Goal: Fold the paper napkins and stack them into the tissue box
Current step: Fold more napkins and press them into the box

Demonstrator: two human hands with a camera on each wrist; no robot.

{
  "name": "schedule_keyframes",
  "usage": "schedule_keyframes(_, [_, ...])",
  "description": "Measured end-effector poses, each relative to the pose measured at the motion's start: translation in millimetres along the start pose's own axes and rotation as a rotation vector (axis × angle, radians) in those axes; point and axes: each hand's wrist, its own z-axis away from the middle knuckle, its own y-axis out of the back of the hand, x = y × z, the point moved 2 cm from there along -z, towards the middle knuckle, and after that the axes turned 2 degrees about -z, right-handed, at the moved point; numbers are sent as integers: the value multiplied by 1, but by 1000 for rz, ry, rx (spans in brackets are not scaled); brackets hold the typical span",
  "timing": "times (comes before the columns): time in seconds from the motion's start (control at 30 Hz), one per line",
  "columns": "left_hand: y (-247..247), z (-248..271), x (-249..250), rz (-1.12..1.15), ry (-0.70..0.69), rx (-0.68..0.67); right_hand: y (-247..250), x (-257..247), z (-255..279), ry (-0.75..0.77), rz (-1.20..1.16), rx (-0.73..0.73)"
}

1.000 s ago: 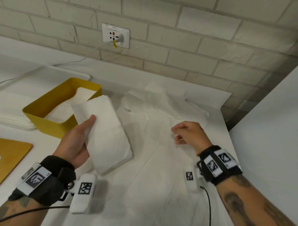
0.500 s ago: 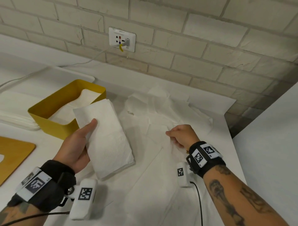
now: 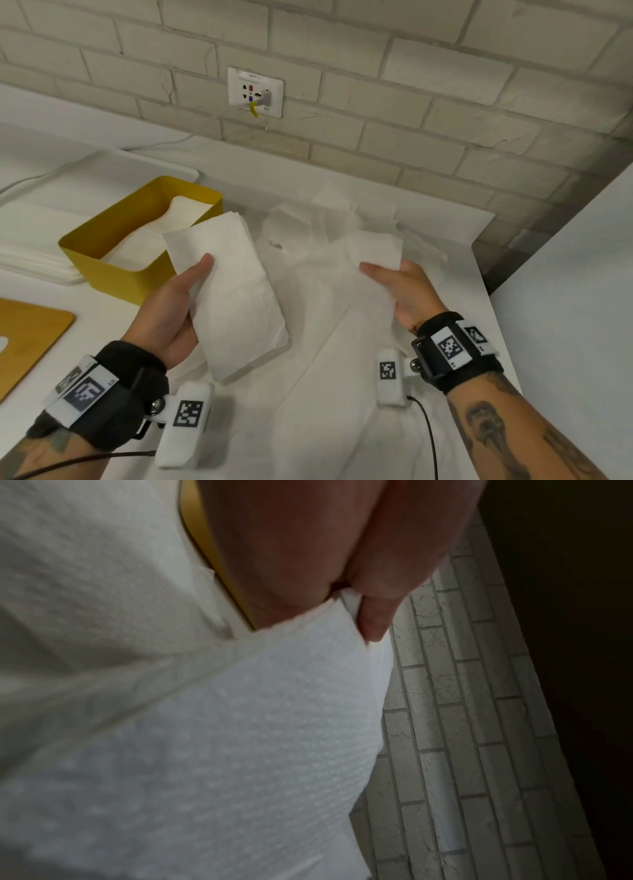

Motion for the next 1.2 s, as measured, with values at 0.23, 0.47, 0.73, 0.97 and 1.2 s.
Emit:
schedule_keyframes(0.23, [8,1,4,20,-24,17,54,-93,12,240,6,17])
schedule_keyframes(0.47, [0,0,-2,33,15,4,23,-94,51,183,271,-365])
schedule_keyframes(0.73, [19,6,0,36,-16,63,17,10,63,-110,149,-310])
schedule_keyframes(0.97, [15,2,-7,20,28,45,13,35,57,-141,228,-15])
schedule_keyframes(1.2, [11,-2,-5,37,35,11,-24,12,64,222,906,-30])
